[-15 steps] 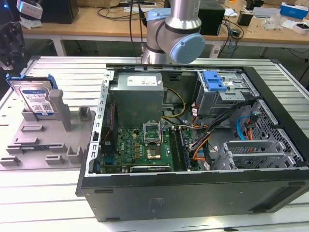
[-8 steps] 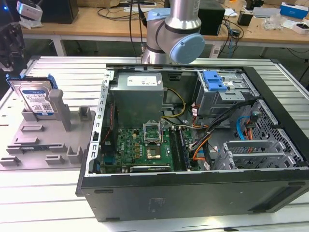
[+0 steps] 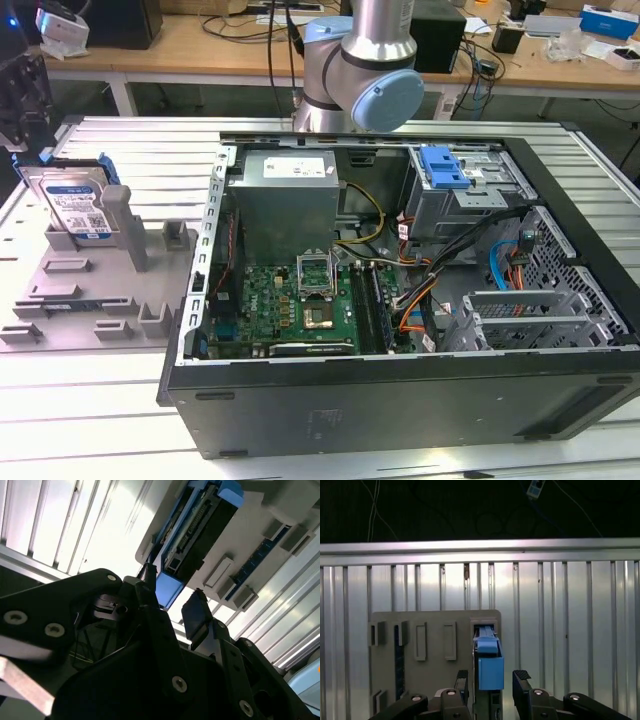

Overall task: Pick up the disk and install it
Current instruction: 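Pick up the disk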

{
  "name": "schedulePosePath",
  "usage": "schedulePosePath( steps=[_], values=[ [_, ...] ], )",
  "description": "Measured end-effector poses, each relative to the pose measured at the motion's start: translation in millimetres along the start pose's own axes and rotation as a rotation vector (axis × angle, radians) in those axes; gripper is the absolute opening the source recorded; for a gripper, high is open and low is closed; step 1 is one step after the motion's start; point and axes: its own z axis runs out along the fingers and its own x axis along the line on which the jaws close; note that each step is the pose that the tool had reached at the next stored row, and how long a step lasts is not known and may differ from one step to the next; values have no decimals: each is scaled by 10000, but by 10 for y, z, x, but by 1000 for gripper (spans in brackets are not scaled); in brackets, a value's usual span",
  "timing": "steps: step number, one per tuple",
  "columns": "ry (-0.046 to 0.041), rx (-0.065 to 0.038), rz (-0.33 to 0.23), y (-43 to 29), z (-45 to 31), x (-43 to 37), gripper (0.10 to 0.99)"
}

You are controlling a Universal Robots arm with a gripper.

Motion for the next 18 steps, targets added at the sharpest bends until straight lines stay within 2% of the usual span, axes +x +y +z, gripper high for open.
schedulePosePath(
  steps=[6,18],
  values=[
    [38,-1,0,3,73,4,482],
    [38,0,1,11,148,2,482]
  ],
)
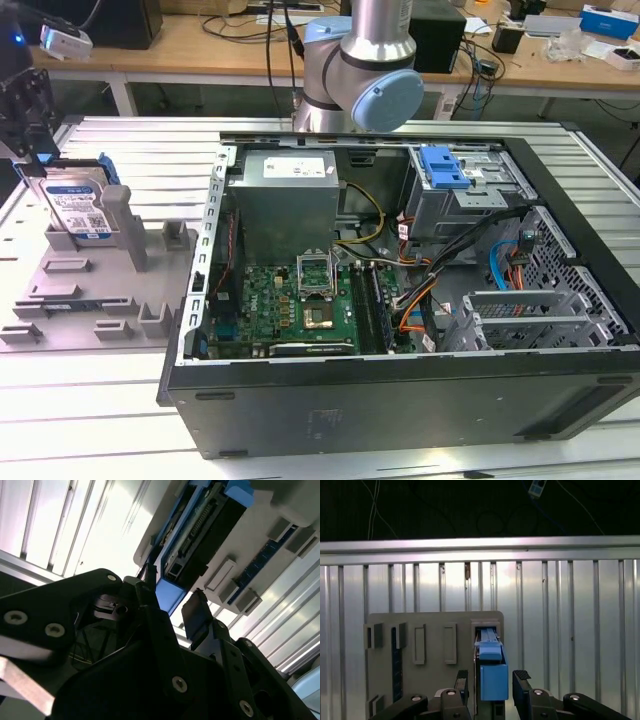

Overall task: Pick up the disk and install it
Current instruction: 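Pick up the disk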

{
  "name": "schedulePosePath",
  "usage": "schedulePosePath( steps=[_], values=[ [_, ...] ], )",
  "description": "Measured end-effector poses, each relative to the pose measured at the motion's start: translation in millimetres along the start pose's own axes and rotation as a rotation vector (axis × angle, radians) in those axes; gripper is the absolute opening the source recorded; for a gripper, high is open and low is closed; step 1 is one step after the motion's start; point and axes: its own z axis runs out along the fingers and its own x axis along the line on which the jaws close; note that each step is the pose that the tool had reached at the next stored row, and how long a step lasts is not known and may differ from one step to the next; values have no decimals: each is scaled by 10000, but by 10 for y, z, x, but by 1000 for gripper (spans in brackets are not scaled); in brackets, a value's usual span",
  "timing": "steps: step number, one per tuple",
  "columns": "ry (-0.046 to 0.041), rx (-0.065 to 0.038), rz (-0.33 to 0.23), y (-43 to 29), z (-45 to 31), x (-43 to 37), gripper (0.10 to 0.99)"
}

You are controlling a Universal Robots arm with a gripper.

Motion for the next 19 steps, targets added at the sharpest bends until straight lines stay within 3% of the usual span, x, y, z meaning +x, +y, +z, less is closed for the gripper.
schedulePosePath(
  steps=[19],
  values=[
    [4,0,0,27,127,-21,482]
  ],
)
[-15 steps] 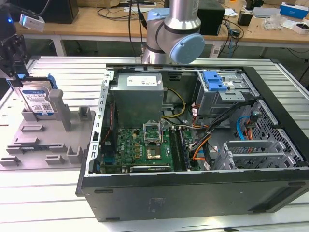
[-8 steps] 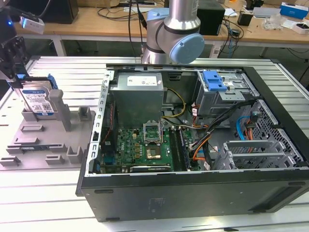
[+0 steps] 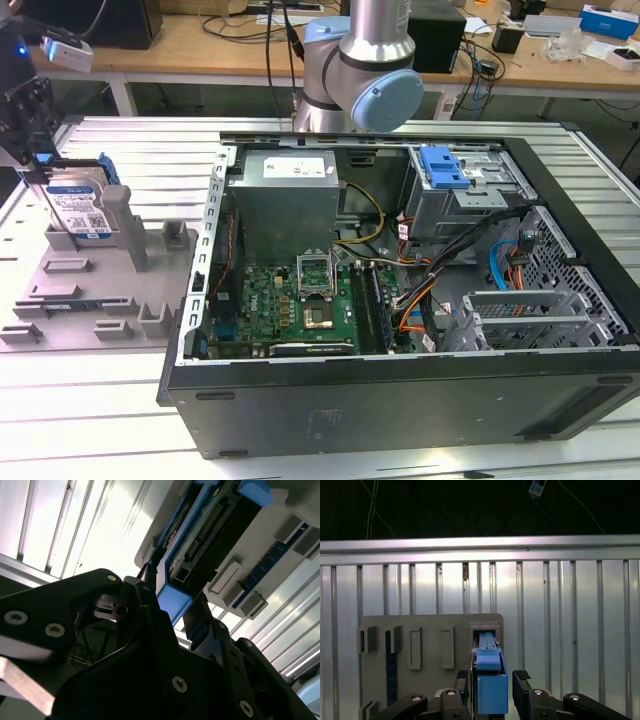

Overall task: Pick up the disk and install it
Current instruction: 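Pick up the disk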

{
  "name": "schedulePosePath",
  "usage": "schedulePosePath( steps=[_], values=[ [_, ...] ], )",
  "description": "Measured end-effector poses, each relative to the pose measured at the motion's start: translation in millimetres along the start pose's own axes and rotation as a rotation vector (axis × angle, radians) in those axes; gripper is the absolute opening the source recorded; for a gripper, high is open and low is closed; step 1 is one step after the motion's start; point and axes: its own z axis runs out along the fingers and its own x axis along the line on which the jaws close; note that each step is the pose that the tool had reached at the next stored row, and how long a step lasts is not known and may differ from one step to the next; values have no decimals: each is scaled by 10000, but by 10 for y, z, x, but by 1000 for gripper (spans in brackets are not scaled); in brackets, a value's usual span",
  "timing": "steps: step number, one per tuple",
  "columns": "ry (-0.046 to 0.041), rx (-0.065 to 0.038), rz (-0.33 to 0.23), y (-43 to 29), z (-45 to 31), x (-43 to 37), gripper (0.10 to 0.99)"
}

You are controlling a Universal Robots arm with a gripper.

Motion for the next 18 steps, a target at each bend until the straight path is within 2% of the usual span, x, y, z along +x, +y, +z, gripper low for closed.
schedulePosePath(
  steps=[11,18],
  values=[
    [1,-1,1,2,52,0,482],
    [2,0,0,1,59,4,482]
  ],
)
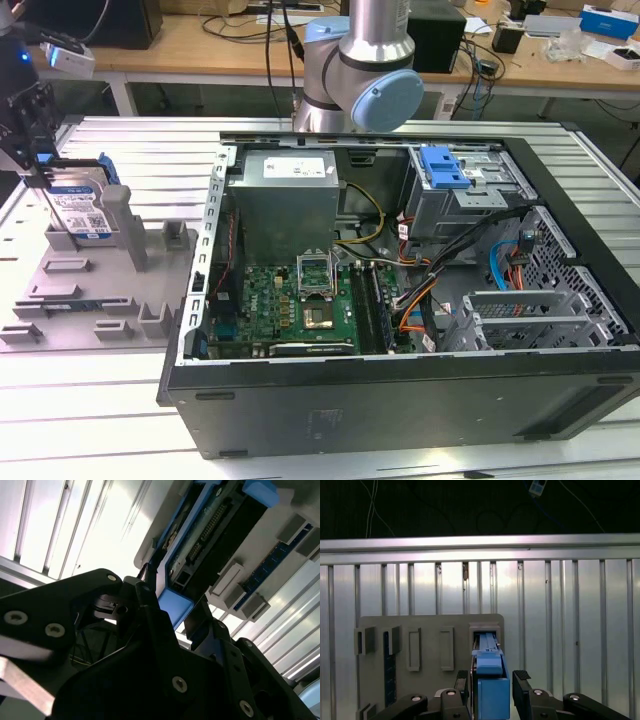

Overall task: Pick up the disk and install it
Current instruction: 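Pick up the disk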

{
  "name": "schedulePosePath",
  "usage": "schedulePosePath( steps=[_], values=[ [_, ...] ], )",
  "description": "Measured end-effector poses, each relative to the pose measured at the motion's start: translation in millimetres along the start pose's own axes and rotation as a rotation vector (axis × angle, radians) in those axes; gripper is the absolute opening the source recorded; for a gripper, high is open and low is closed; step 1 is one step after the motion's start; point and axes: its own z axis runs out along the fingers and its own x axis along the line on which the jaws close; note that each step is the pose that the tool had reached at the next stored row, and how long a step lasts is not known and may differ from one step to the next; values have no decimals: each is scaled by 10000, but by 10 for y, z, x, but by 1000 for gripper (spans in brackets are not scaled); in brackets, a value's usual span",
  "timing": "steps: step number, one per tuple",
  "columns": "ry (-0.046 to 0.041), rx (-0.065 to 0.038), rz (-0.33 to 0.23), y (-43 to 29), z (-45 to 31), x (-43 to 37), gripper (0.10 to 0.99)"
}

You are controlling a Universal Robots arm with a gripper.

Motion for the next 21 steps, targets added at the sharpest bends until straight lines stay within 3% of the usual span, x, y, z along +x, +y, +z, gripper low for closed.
schedulePosePath(
  steps=[21],
  values=[
    [0,-1,0,-1,37,6,482]
  ],
)
